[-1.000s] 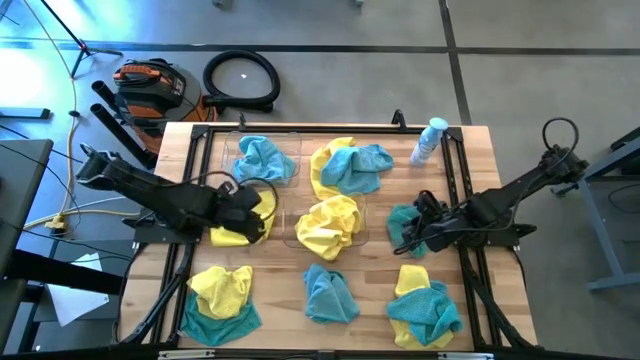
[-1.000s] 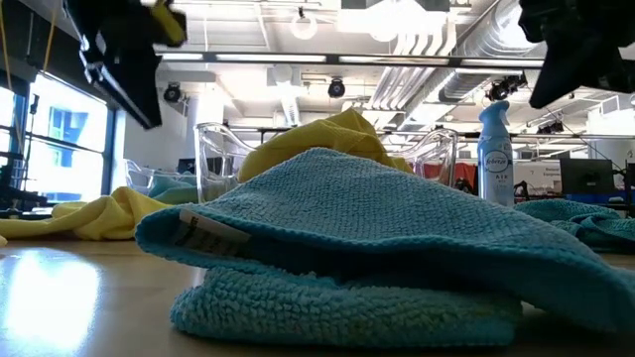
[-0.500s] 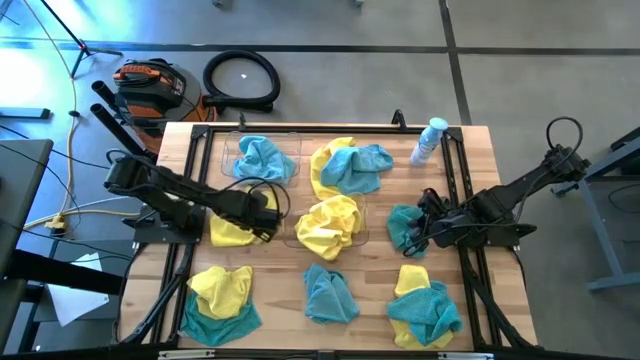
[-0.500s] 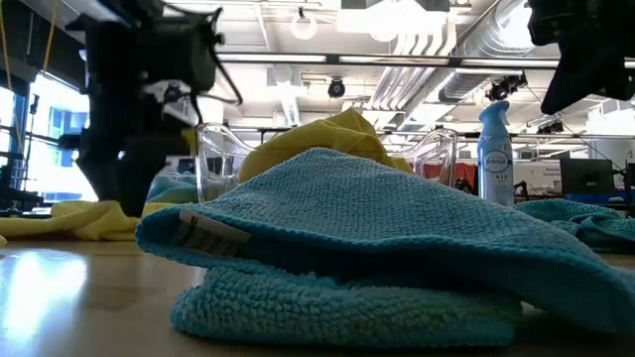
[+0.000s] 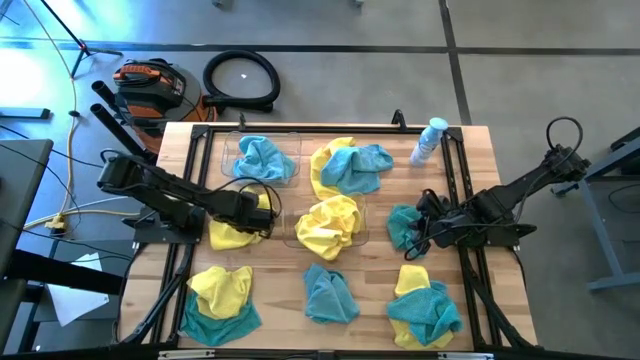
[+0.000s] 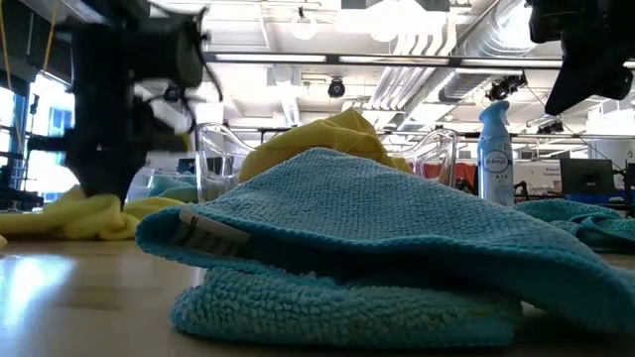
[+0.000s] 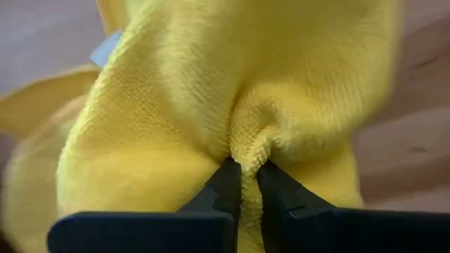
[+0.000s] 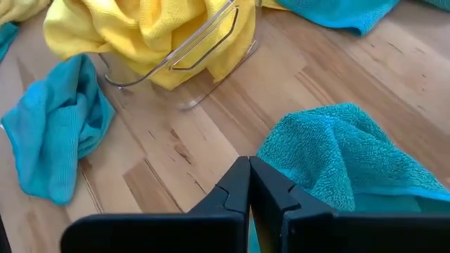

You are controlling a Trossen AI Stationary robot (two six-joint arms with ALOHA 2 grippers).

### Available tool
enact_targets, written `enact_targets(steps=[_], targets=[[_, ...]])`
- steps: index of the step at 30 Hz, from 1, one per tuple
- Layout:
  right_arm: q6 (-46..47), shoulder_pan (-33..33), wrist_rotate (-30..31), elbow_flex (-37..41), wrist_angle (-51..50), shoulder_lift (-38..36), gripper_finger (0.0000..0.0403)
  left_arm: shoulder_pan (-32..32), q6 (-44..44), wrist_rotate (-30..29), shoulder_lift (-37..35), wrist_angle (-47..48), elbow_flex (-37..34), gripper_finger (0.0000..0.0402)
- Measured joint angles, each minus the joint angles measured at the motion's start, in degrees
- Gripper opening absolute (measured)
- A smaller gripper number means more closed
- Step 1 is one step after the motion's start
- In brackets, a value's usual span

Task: Sort microfiber towel by color & place in baskets
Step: Put the yellow towel into the bottom transparent bin

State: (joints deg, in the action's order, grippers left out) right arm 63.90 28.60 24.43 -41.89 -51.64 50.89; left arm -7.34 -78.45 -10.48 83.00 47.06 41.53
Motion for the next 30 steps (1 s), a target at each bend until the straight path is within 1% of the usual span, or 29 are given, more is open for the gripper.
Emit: enact_targets(steps=[2,4,7,10,12,14,16,19,21,24,28,30], targets=[[-1.24,0.00,0.02,0.00,0.02,0.00,0.0004,0.01,0.02,-0.29,-1.52,4.76,3.07,0.0019],[-2.54,0.00,0.04,0.00,0.02,0.00,0.0004,-0.19,0.71,-0.89,-2.82,12.48,6.84,0.0010],[-4.27,0.00,0.04,0.00,0.01,0.00,0.0004,-1.07,2.55,-4.46,-4.78,20.05,14.92,0.0005],[-5.39,0.00,0.93,0.00,0.01,0.00,0.0004,-2.24,6.62,-8.90,-5.54,23.88,24.14,0.0004],[-5.47,-0.01,2.19,0.00,0.02,0.00,0.0004,-2.84,9.48,-12.21,-5.53,22.76,30.49,0.0003],[-5.49,-0.11,3.01,0.00,0.02,0.00,0.0004,-3.25,12.72,-14.15,-5.08,20.95,36.15,0.0003],[-5.49,-0.26,3.22,0.00,0.02,0.00,0.0004,-3.27,16.14,-15.16,-4.22,16.40,40.64,0.0002],[-5.49,-0.58,3.23,0.00,0.00,0.01,0.0004,-3.27,19.84,-15.39,-2.78,8.98,45.01,0.0001],[-5.69,-0.76,3.23,0.00,0.00,0.00,0.0004,-3.25,21.12,-14.31,-1.61,4.46,46.52,0.0001],[-5.90,-0.87,3.26,0.00,0.00,0.00,0.0004,-3.20,20.35,-8.43,0.30,1.72,47.35,0.0001],[-5.90,-0.85,3.26,0.00,0.00,0.00,0.0004,-2.20,14.47,-0.30,3.07,6.84,47.35,0.0001],[-5.91,-0.85,3.29,0.00,0.01,0.00,0.0004,-0.98,12.36,1.57,4.81,10.44,47.33,0.0001]])
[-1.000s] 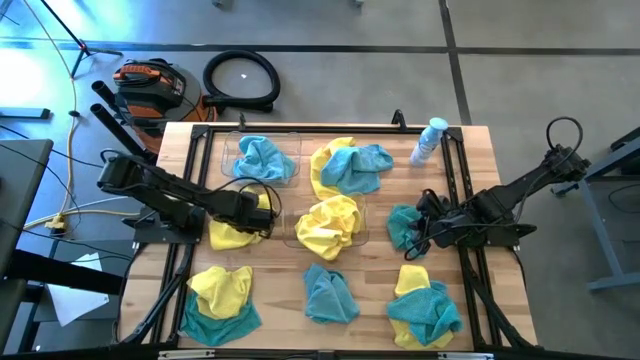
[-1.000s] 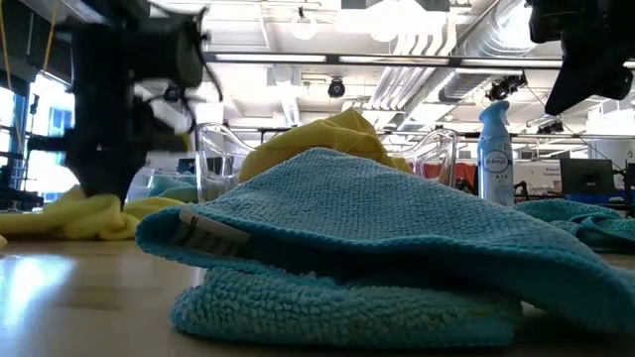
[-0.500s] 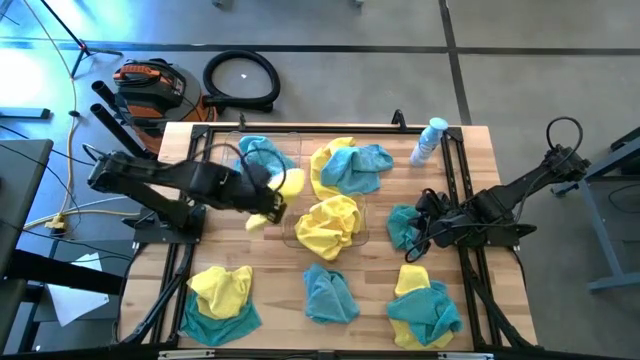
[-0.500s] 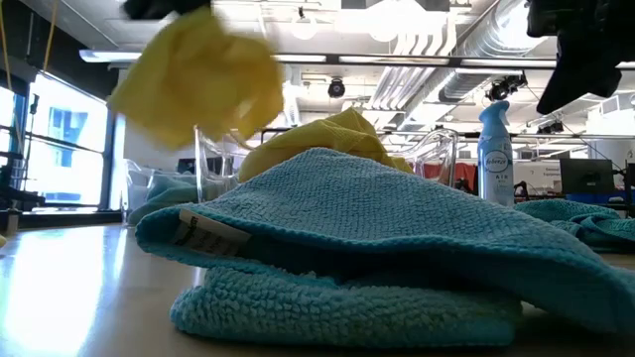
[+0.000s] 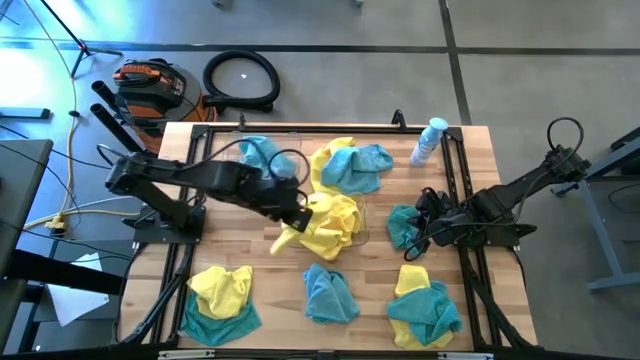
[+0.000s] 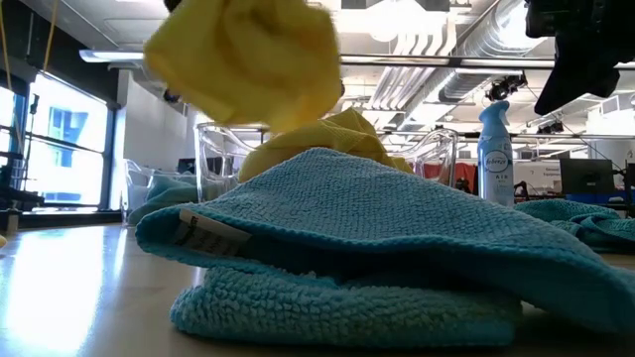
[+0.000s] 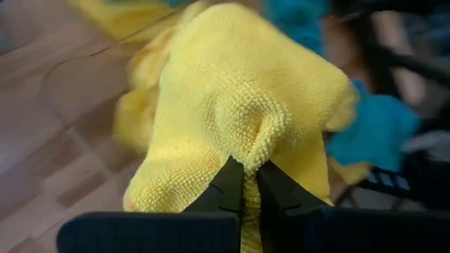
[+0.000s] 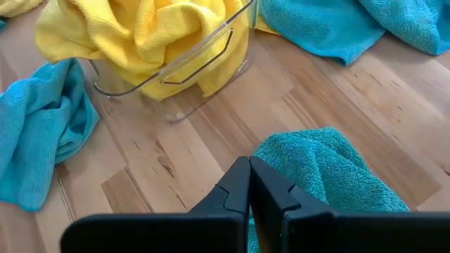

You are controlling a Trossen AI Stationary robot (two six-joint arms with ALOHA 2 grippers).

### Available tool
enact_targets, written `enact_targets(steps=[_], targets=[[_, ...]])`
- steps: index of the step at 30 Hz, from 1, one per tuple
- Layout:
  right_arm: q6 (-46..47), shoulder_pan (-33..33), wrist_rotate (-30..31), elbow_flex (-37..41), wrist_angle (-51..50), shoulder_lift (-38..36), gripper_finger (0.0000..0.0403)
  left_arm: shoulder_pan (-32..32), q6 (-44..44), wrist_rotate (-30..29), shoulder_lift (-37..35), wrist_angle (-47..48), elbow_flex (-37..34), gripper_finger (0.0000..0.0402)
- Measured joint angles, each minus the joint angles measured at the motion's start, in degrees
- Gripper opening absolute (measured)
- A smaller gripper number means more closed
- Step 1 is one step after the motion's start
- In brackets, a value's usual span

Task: Sort microfiber towel by color & place in baskets
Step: Put the yellow towel into the bottom transparent bin

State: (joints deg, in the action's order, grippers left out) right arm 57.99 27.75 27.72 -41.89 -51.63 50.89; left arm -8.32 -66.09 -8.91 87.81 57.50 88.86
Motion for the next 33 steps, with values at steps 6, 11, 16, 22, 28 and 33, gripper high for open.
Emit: enact_targets(steps=[6,11,16,22,28,33], targets=[[0.01,0.00,0.16,0.00,0.01,0.00,0.0004,5.73,5.24,5.09,4.71,0.67,0.02,0.0000],[0.01,0.00,1.18,0.00,0.01,0.00,0.0004,8.71,18.66,11.21,9.82,0.57,0.02,0.0000],[0.01,-0.01,1.23,0.00,0.01,0.01,0.0004,7.90,34.52,13.10,14.26,0.71,0.07,0.0000],[0.02,0.00,1.25,0.00,0.01,0.02,0.0004,5.59,46.17,6.40,18.71,2.40,0.07,0.0000],[0.01,0.00,1.28,0.00,0.01,0.04,0.0004,5.07,48.83,4.06,22.83,3.20,0.11,0.0000],[0.03,0.00,1.27,0.00,0.01,0.04,0.0004,5.09,48.59,3.81,26.22,3.21,0.09,0.0007]])
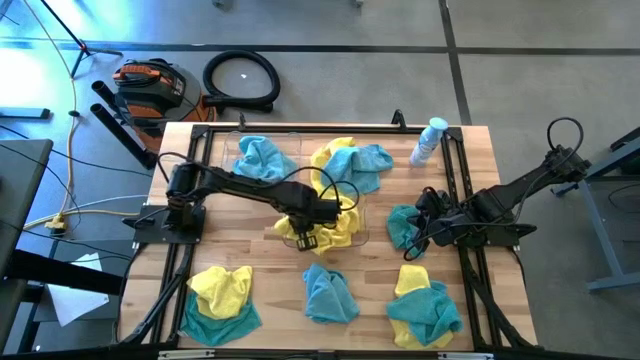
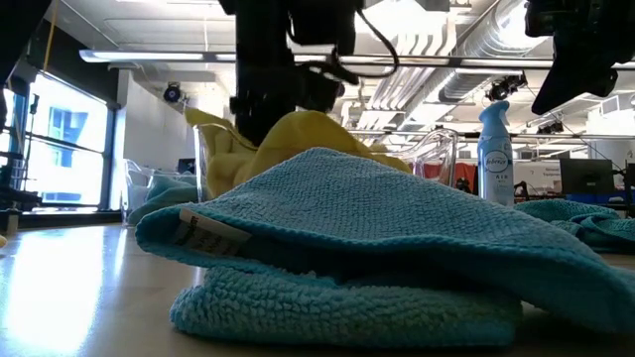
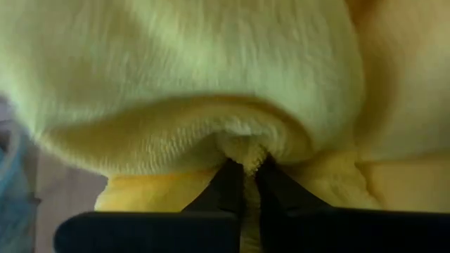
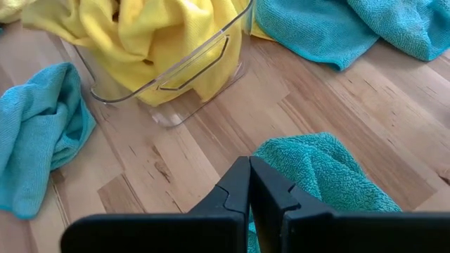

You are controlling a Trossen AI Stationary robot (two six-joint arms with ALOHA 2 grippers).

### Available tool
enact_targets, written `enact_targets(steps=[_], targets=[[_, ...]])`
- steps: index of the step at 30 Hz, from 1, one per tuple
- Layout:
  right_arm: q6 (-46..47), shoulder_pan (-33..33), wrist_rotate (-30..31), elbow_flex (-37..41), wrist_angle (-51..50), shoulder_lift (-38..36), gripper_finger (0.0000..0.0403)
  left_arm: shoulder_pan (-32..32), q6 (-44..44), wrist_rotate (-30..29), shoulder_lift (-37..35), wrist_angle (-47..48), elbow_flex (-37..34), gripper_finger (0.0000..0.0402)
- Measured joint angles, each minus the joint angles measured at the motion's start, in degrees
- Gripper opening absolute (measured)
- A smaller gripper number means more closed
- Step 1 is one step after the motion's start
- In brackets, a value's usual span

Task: Sort microfiber towel by color & place in baskets
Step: Put the yellow towel into the bottom transparent bin, then put the blue towel into the top transparent bin

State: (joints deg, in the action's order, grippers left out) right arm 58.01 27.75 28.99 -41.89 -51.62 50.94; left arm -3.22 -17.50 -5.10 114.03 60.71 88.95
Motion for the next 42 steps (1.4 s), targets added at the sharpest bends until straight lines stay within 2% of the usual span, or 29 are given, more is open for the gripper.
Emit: enact_targets(steps=[3,8,20,33,42], targets=[[-0.01,0.00,0.01,0.00,0.00,0.00,0.0004,0.07,-2.46,-0.11,1.20,0.00,0.00,0.0016],[0.01,0.00,0.01,0.00,0.00,0.00,0.0004,0.20,-1.38,-0.17,1.51,-0.48,0.00,0.0035],[0.01,0.00,0.01,0.00,-0.02,0.00,0.0004,0.74,-2.79,-0.55,1.08,0.41,1.14,0.0122],[0.01,0.00,0.01,0.00,0.00,0.00,0.0004,0.72,-2.97,-0.74,1.05,15.41,17.08,0.0127],[0.58,-0.01,1.21,0.00,0.00,0.00,0.0004,0.37,-4.89,-1.07,1.01,16.53,22.59,0.0127]])
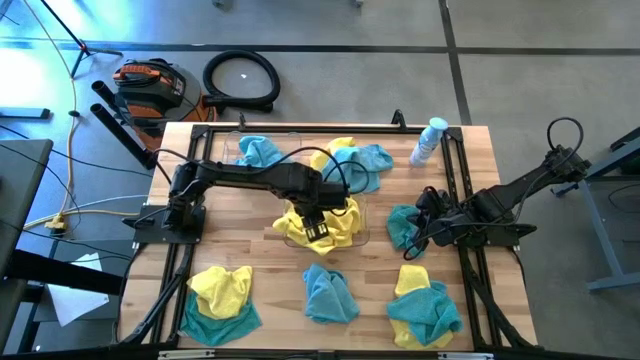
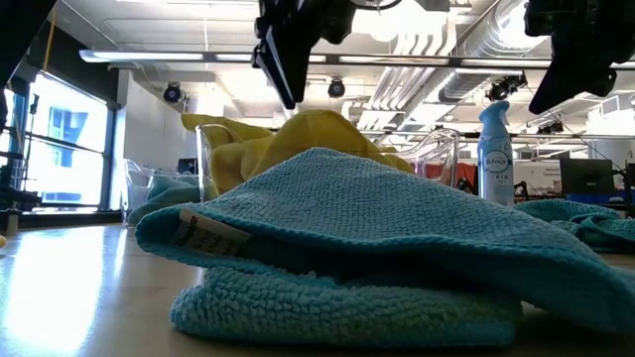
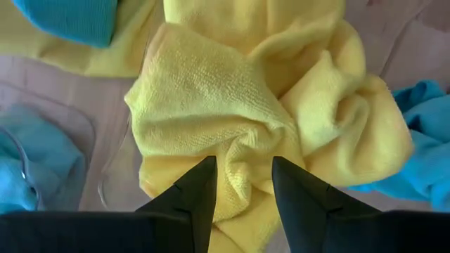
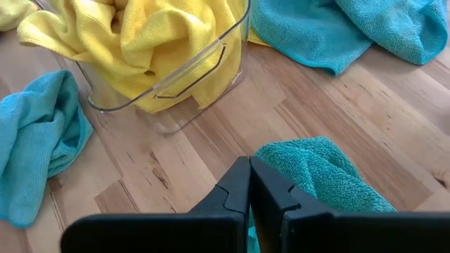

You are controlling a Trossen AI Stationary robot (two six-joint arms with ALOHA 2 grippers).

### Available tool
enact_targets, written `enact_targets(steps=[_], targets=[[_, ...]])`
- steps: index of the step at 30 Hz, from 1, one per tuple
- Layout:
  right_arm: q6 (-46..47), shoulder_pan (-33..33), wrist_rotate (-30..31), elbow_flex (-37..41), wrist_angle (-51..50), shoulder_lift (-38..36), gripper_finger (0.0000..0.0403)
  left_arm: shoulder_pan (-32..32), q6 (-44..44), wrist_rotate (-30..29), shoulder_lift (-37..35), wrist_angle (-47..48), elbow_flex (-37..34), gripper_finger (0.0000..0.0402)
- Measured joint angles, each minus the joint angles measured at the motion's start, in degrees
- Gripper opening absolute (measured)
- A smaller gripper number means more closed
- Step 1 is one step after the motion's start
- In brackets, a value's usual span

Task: Sort microfiber towel by color & place in baskets
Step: Put the blue towel into the top transparent bin

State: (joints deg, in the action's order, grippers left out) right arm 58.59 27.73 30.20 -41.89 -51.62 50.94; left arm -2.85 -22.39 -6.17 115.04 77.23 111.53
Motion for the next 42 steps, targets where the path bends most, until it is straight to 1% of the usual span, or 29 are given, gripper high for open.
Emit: enact_targets(steps=[4,10,17,20,23,26,29,35,39,42], targets=[[-0.11,0.01,0.04,0.00,0.00,0.00,0.0004,-0.94,-2.65,-0.15,0.00,2.09,1.24,0.0127],[-0.13,-0.01,0.04,0.00,0.01,-0.02,0.0004,-3.94,-3.03,0.21,-1.55,2.84,1.03,0.0127],[-0.13,0.01,0.18,0.00,1.62,0.07,0.0004,-6.45,-3.02,-7.07,-6.74,2.10,0.98,0.0127],[-0.15,0.01,1.39,0.00,2.79,0.07,0.0004,-7.18,-2.22,-10.45,-9.44,2.10,0.91,0.0127],[-0.15,0.00,2.38,0.00,4.00,0.07,0.0004,-7.45,-0.72,-12.76,-13.45,-0.04,-1.36,0.0127],[-0.14,-0.01,3.30,0.00,4.98,0.04,0.0004,-7.25,0.77,-12.94,-19.17,-6.74,-8.73,0.0126],[-0.14,0.01,5.25,0.00,6.21,0.04,0.0004,-6.61,1.94,-12.78,-25.94,-14.18,-18.70,0.0126],[0.75,-0.61,13.45,0.00,11.00,0.04,0.0005,-4.74,1.10,-12.48,-40.05,-23.37,-37.06,0.0126],[0.40,-4.75,14.96,0.00,17.48,0.19,0.0022,-3.25,1.89,-11.51,-49.75,-28.87,-46.93,0.0126],[-6.26,-10.15,12.00,-0.01,26.47,1.28,0.0053,-1.67,2.42,-10.43,-56.59,-31.31,-53.26,0.0126]])
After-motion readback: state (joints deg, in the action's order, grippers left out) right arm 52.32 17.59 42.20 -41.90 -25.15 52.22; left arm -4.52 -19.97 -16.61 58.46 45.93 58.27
